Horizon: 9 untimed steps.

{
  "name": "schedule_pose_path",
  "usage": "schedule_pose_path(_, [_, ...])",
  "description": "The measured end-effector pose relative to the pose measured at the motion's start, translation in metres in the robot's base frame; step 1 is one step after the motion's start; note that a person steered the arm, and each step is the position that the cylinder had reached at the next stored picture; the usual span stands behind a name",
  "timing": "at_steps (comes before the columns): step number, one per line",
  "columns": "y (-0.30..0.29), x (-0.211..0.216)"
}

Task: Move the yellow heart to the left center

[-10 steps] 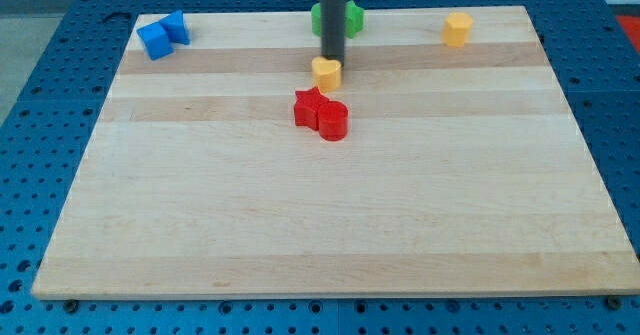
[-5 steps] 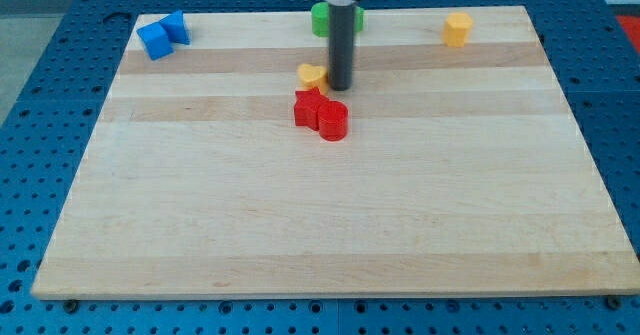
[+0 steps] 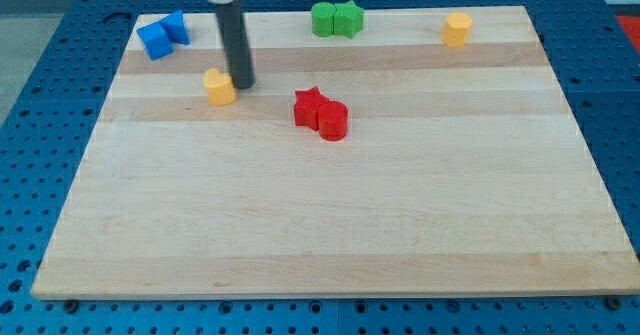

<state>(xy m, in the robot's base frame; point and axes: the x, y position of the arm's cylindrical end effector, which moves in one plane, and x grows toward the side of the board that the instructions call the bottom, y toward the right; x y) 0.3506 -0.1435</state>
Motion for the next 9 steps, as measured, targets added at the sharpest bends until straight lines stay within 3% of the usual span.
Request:
schedule_pose_path(1, [-0.046,0.027])
schedule_pose_path(3, [-0.052,0.011])
schedule_pose_path(5, [-0.100,0.052])
schedule_pose_path(6, [-0.100,0.052])
schedule_pose_path(7, [-0.076,0.025])
schedule_pose_path(8, [-0.011,-0.015])
schedule_pose_path(9, [0.082,-0.024])
